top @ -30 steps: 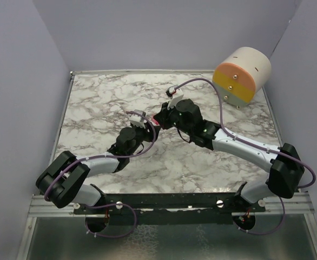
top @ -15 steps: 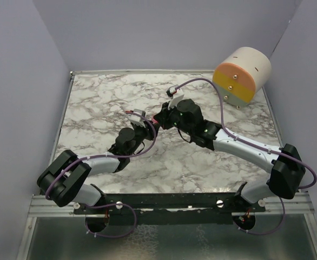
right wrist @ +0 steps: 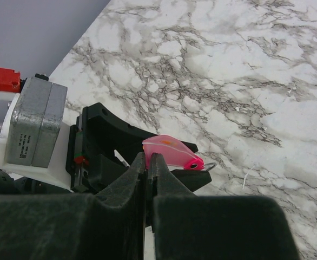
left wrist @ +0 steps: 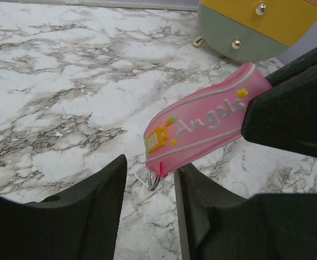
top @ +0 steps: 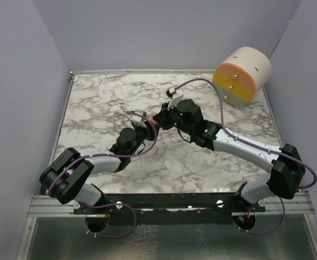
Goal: Put the keys on the keyring
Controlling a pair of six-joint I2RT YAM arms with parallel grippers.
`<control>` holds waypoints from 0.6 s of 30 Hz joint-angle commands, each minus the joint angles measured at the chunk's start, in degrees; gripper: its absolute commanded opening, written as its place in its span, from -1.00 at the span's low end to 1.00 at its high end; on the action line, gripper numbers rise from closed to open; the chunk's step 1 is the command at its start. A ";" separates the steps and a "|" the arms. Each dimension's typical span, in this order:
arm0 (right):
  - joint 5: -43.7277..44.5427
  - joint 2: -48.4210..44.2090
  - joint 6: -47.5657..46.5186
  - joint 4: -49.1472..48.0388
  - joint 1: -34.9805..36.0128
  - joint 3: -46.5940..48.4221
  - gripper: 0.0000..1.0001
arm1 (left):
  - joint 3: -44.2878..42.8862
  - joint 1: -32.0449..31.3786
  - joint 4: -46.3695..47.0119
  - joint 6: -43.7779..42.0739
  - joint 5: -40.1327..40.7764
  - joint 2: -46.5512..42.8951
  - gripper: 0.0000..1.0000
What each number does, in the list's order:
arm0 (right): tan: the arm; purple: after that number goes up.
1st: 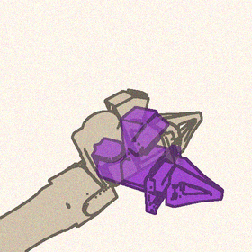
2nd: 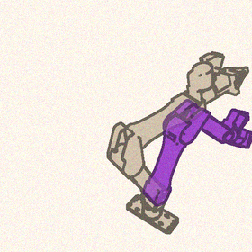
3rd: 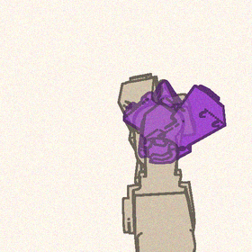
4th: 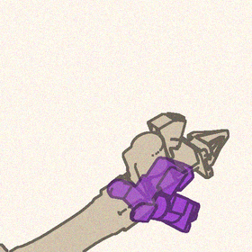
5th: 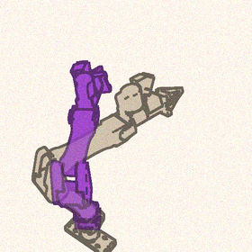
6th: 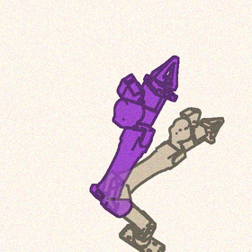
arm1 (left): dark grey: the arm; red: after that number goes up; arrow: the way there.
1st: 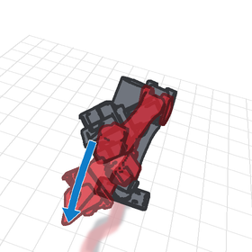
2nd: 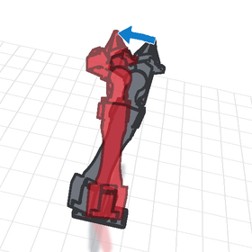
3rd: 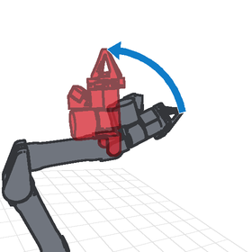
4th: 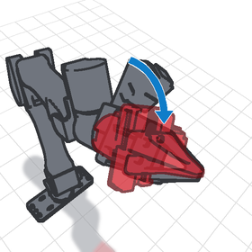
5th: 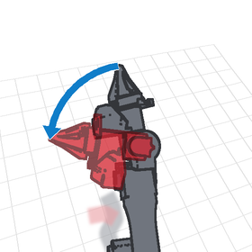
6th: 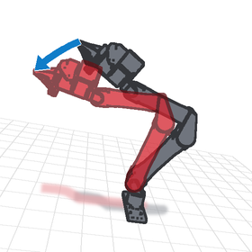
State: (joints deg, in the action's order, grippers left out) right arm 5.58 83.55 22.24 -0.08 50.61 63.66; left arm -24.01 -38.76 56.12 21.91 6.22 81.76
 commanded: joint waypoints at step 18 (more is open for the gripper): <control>-1.10 -1.97 0.08 -0.10 -0.20 -0.36 -0.99 | -0.85 -0.61 3.62 -0.56 -1.72 1.36 -0.30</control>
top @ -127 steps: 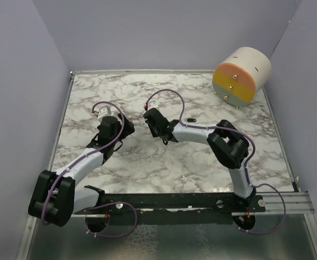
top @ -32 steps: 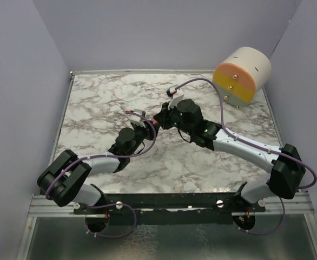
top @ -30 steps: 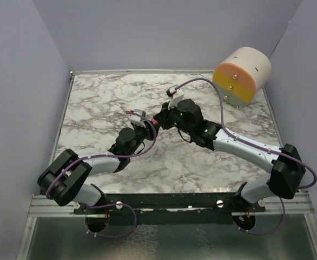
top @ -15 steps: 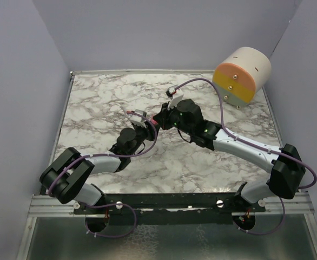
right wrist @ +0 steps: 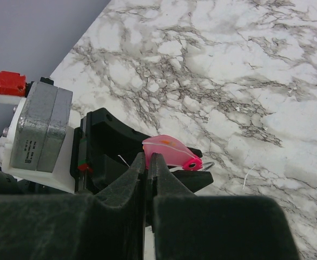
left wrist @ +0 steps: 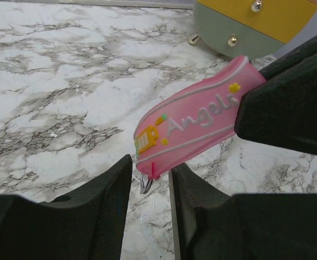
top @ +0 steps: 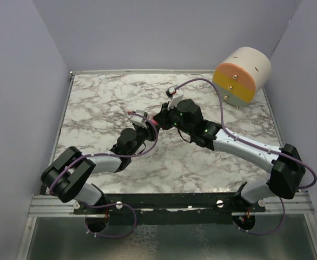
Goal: Put the keys on the keyring
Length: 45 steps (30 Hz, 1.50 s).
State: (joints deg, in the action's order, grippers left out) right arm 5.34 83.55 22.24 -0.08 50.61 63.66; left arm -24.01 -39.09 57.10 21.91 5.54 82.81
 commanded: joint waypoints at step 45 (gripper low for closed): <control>-7.25 -2.28 8.29 -3.57 -2.96 1.41 -0.99 | 12.56 -0.28 43.61 -2.84 -2.80 10.31 -0.08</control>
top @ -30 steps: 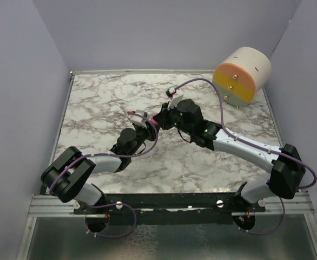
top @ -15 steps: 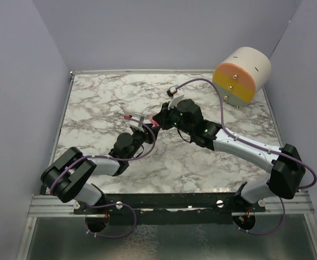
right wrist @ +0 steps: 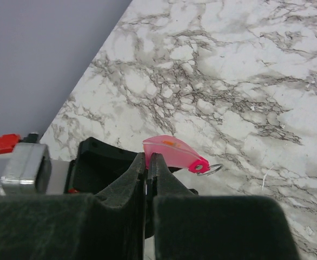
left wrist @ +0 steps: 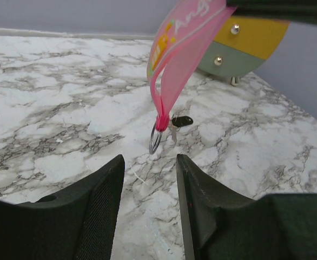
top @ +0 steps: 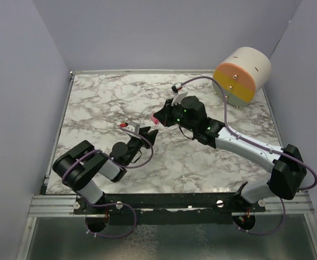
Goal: Put the keys on the keyring
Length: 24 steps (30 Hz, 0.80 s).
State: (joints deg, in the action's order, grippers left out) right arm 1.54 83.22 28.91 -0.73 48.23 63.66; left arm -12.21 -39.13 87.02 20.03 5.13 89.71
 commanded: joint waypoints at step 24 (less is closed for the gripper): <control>-5.82 -2.86 2.26 -3.81 -1.30 0.00 -0.99 | -2.34 -0.24 13.80 -3.94 -2.22 2.86 -0.14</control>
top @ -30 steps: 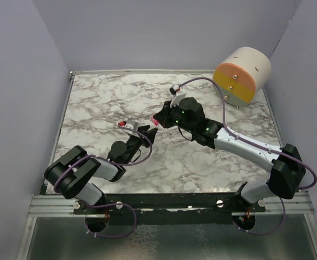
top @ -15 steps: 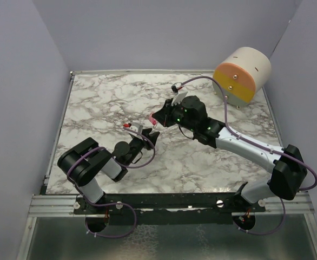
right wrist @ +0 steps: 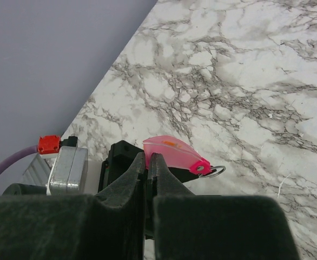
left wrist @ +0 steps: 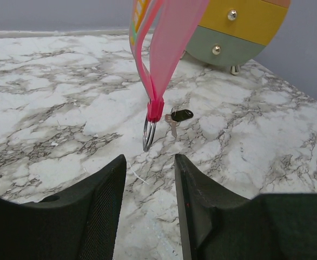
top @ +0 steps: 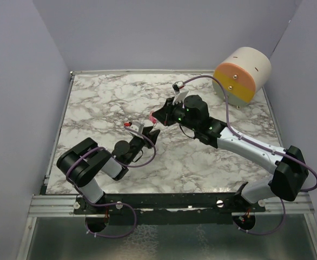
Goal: Put the keys on the keyring
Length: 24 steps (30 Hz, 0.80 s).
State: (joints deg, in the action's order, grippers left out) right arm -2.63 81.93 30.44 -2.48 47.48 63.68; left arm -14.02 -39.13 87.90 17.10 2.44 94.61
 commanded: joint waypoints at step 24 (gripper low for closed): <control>-2.30 -2.11 0.71 -2.27 -0.81 -2.06 -0.99 | -2.28 -0.24 12.93 -1.98 3.36 -3.14 -0.24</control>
State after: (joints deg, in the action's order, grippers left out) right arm -3.66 81.73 30.87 -3.09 47.13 62.35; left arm -15.00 -39.13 88.07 15.73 4.14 92.03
